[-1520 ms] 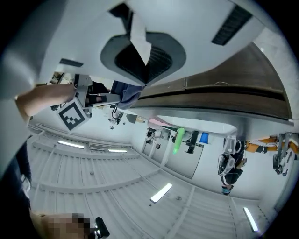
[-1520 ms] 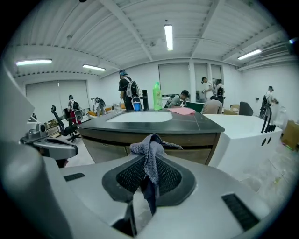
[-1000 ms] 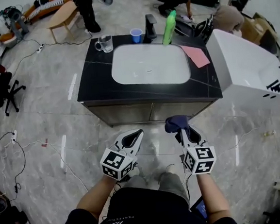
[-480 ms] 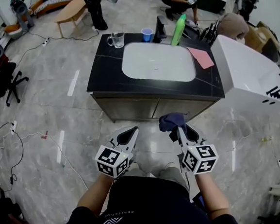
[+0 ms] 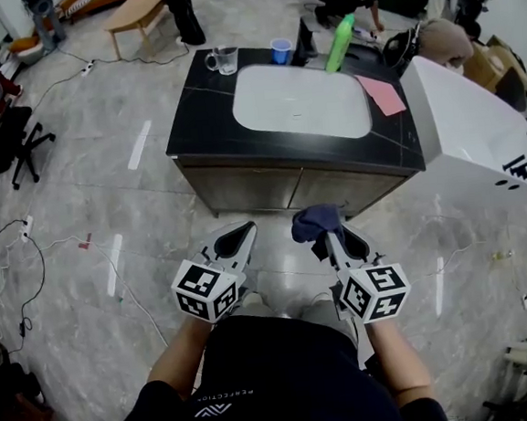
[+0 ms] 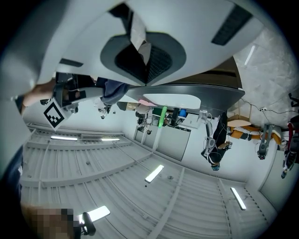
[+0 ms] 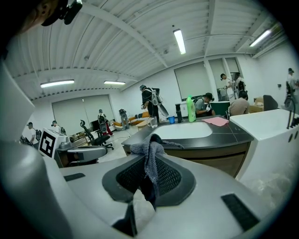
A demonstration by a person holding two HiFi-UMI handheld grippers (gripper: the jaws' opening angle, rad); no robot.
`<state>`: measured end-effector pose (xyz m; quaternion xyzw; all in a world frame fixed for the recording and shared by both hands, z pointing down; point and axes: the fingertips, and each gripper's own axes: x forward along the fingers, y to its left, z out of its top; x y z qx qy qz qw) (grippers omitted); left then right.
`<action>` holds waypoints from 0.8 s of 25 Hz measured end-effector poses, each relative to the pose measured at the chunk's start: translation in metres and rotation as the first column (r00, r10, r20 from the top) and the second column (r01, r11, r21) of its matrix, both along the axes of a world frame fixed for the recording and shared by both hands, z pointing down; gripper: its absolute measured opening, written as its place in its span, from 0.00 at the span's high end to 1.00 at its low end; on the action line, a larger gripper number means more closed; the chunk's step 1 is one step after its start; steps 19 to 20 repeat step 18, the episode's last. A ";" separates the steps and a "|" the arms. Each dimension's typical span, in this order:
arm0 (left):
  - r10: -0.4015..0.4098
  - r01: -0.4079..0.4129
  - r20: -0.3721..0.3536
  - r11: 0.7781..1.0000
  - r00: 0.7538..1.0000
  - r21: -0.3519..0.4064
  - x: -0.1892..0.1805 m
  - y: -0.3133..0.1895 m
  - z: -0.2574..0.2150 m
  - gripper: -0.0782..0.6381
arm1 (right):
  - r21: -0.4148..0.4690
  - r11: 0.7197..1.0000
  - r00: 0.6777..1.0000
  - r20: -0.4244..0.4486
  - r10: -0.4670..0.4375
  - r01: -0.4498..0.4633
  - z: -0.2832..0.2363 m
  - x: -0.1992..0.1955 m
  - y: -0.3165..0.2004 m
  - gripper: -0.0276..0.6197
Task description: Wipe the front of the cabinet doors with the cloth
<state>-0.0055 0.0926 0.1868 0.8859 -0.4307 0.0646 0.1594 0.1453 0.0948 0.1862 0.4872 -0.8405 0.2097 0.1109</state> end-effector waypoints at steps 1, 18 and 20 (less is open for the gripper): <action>0.000 0.000 0.001 1.000 1.000 0.001 0.000 0.000 -0.001 0.89 | -0.003 1.000 1.000 0.003 0.000 0.000 0.000 0.000 0.001 0.85; 0.000 0.001 -0.010 1.000 1.000 0.029 0.012 -0.001 -0.019 0.89 | -0.016 0.999 0.998 0.036 -0.042 0.042 -0.007 0.005 0.014 0.85; 0.000 0.001 -0.010 1.000 1.000 0.029 0.012 -0.001 -0.019 0.89 | -0.016 0.999 0.998 0.036 -0.042 0.042 -0.007 0.005 0.014 0.85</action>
